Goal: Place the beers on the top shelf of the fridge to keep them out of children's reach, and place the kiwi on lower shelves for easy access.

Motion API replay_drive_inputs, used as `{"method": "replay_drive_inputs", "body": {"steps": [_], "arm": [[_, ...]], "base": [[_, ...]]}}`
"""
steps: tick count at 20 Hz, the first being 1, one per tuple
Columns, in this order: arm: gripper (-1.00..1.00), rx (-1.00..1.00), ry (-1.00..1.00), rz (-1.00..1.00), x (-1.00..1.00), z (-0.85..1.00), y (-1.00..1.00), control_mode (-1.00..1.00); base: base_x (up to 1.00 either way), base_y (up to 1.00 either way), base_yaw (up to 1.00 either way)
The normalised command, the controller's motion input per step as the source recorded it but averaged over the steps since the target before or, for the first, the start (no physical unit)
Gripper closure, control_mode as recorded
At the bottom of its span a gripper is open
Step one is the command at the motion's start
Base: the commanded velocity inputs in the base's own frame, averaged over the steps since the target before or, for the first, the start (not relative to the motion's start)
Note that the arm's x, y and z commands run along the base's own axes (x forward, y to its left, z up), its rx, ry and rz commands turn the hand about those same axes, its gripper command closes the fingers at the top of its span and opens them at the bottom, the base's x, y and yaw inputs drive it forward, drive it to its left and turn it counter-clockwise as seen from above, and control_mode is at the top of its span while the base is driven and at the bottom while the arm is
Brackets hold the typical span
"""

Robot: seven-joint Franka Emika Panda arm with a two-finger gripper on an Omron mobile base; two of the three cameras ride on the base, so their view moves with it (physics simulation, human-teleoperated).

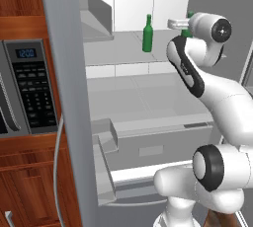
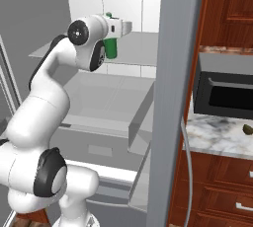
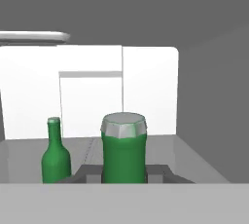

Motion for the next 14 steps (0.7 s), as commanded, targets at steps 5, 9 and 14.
{"method": "replay_drive_inputs", "body": {"steps": [5, 9, 14], "arm": [[1.00, 0.00, 0.00, 0.00, 0.47, -0.15, -0.14, -1.00], [1.00, 0.00, 0.00, 0.00, 0.43, -0.25, -0.23, -1.00], [1.00, 0.00, 0.00, 0.00, 0.41, -0.27, -0.23, -1.00]], "base": [[0.00, 0.00, 0.00], [0.00, 0.00, 0.00], [0.00, 0.00, 0.00]]}}
